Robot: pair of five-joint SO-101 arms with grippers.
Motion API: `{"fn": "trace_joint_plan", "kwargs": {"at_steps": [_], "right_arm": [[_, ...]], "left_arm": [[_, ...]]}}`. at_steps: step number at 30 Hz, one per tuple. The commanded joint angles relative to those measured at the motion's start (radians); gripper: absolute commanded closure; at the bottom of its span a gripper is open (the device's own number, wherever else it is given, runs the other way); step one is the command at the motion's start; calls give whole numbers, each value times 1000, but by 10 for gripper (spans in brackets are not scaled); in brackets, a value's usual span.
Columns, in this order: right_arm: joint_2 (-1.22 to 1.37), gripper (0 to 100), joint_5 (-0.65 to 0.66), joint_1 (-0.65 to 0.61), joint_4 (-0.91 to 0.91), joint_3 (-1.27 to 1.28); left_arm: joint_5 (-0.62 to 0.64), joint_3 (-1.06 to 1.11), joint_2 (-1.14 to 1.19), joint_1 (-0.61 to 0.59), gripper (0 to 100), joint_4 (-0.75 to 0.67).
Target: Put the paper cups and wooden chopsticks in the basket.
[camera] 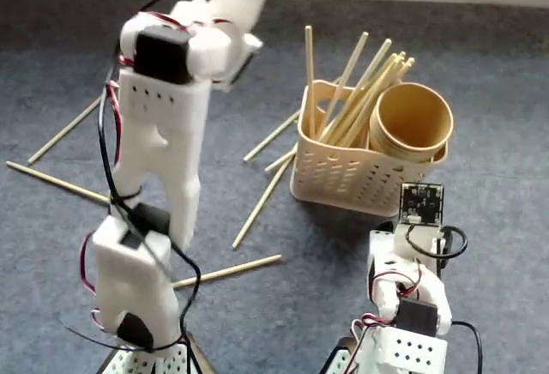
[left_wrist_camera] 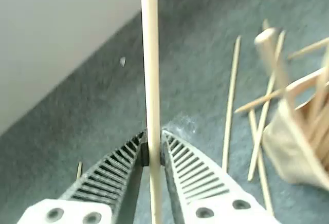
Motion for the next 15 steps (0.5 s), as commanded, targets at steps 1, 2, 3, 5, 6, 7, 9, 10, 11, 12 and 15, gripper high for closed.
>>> {"fn": "trace_joint_plan", "kwargs": {"at_steps": [1,2,3,5,6,7,9,10,11,12,15], "right_arm": [[4,663,-6,-4,-18,-1],[4,663,-6,-4,-18,-1],[4,663,-6,-4,-18,-1],[4,663,-5,-4,-18,-1],[4,663,-5,-4,-18,-1],[4,663,-5,-4,-18,-1],[4,663,-5,-4,-18,-1],[4,663,-5,-4,-18,-1],[4,663,-5,-4,-18,-1],[4,663,-5,-4,-18,-1],[4,663,-5,-4,-18,-1]], "left_arm": [[100,-16,-120,117,994,-106],[121,-16,-124,143,994,-149],[140,-16,-124,168,994,-193],[180,-12,-124,217,994,-262],[213,-12,-124,242,994,-288],[252,-12,-124,262,994,-308],[333,-12,-122,286,994,-356],[376,-12,-122,289,994,-384],[417,-10,-122,289,994,-414],[457,-10,-122,282,994,-437],[552,-8,-119,271,993,-463]]}}
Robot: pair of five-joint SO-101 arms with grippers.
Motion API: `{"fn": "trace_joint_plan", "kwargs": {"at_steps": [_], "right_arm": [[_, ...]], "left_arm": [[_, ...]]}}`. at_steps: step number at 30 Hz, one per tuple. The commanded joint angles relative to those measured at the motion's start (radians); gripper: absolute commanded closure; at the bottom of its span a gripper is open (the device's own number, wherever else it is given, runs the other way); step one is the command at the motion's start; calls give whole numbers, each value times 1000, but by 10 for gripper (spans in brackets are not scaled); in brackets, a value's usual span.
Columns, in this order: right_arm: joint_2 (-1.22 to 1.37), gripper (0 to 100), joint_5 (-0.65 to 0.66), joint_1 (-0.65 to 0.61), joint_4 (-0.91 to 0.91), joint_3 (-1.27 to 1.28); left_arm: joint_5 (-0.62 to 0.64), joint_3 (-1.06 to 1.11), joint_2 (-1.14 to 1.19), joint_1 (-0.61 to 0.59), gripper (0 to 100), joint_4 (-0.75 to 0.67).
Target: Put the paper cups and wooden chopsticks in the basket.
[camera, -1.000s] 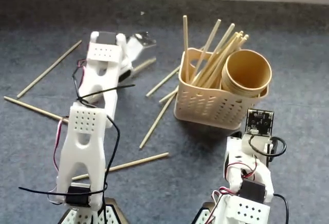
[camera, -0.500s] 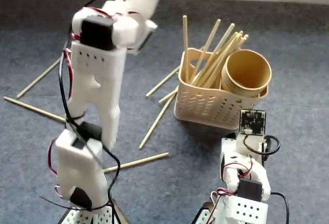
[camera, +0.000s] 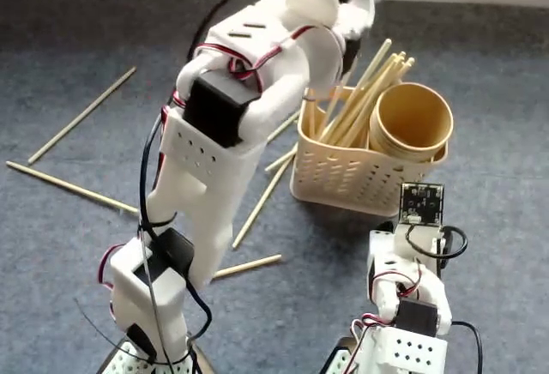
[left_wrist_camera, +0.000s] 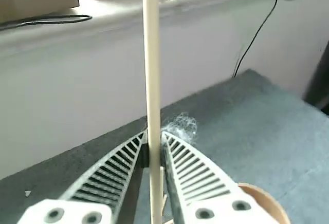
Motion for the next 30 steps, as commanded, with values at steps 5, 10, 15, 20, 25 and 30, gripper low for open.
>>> {"fn": "trace_joint_plan", "kwargs": {"at_steps": [5,10,15,20,25,30], "right_arm": [[4,663,-3,-2,-18,-1],[4,663,-3,-2,-18,-1],[4,663,-3,-2,-18,1],[4,663,-3,-2,-18,4],[4,663,-3,-2,-18,4],[4,663,-3,-2,-18,4]], "left_arm": [[121,-10,39,1,940,-83],[124,-15,131,4,892,-84],[123,-16,140,1,889,-84],[120,-18,59,-73,891,-40],[114,-16,-58,-295,892,138],[-336,31,-94,-545,890,546]]}}
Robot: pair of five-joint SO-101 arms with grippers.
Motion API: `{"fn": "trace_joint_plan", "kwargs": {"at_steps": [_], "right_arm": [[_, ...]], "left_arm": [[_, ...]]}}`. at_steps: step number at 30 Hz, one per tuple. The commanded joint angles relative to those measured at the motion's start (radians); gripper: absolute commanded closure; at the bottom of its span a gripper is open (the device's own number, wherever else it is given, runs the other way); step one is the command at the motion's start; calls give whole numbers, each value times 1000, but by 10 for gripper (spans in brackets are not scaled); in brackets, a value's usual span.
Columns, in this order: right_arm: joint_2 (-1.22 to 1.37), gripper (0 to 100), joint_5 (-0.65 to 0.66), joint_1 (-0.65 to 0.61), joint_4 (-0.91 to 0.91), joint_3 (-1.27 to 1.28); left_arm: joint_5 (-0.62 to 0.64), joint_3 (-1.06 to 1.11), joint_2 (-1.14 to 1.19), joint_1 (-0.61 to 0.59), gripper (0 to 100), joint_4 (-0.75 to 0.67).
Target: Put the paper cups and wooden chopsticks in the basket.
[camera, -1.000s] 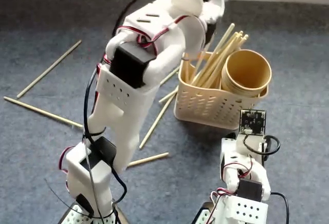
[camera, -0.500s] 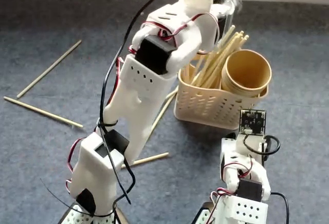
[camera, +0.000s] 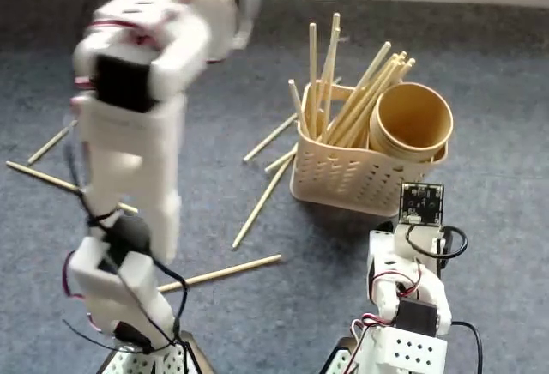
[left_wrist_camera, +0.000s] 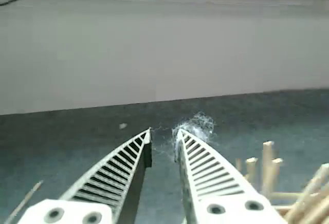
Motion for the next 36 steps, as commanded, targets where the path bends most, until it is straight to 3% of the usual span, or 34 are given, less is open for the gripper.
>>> {"fn": "trace_joint_plan", "kwargs": {"at_steps": [1,3,6,9,12,15,18,23,27,32,36], "right_arm": [[4,663,-3,-2,-18,1],[4,663,-3,-2,-18,1],[4,663,-3,-2,-18,1],[4,663,-3,-2,-18,2],[4,663,-3,-2,-18,2],[4,663,-3,-4,-18,2],[4,663,-3,-4,-18,2],[4,663,-3,-4,-18,2],[4,663,-3,-4,-19,4],[4,663,-3,-4,-19,4],[4,663,-3,-4,-58,5]], "left_arm": [[-443,128,-38,-157,888,233],[-680,348,-44,-277,887,215],[-908,625,-41,-414,886,196],[-1007,748,-4,-572,870,83],[-1020,786,77,-704,813,-94],[-1178,791,185,-759,792,-132],[-1390,783,272,-797,806,-106],[-1743,786,366,-825,819,-192],[-1818,786,414,-812,819,-272],[-1821,791,438,-811,815,-433],[-1807,786,476,-806,816,-468]]}}
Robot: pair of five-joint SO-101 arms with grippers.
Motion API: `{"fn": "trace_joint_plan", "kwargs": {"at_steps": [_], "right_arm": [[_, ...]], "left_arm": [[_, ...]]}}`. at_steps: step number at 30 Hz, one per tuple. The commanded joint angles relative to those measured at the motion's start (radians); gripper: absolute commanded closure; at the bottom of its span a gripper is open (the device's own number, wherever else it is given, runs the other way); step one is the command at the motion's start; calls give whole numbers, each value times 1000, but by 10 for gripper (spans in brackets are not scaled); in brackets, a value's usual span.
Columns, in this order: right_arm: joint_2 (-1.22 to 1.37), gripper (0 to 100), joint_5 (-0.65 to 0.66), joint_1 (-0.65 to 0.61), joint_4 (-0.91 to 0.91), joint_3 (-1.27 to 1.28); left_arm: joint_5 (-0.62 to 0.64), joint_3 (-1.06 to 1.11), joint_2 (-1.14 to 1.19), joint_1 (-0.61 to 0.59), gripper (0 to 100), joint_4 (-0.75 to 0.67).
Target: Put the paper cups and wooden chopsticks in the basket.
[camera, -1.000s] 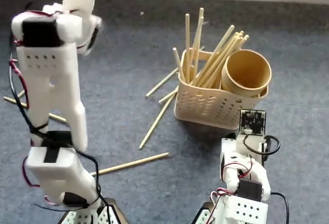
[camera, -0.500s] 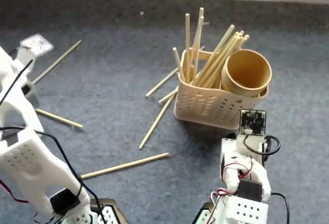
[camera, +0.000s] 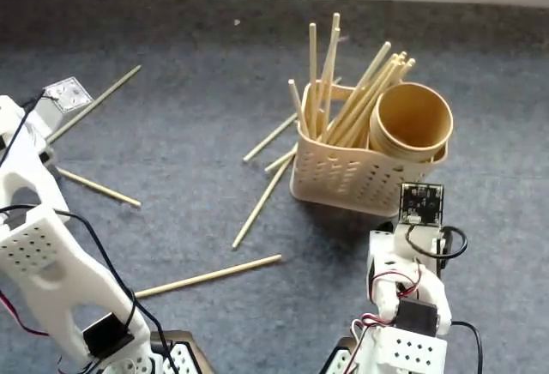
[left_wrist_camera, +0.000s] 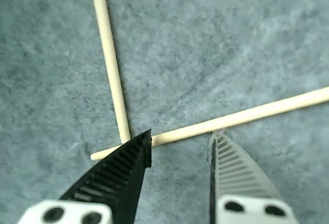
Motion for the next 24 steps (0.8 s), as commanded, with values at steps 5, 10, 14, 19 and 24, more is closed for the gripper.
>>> {"fn": "trace_joint_plan", "kwargs": {"at_steps": [5,10,14,19,24], "right_arm": [[4,663,-3,-4,-58,27],[4,663,-3,-4,-58,28],[4,663,-3,-4,-58,28],[4,663,-3,-4,-59,28],[4,663,-3,-28,-59,28]], "left_arm": [[-163,-12,16,42,815,-124],[-68,-12,22,79,814,-241],[-69,-12,13,81,814,-245],[-101,-61,-53,25,814,-215],[-28,-140,-124,25,814,-180]]}}
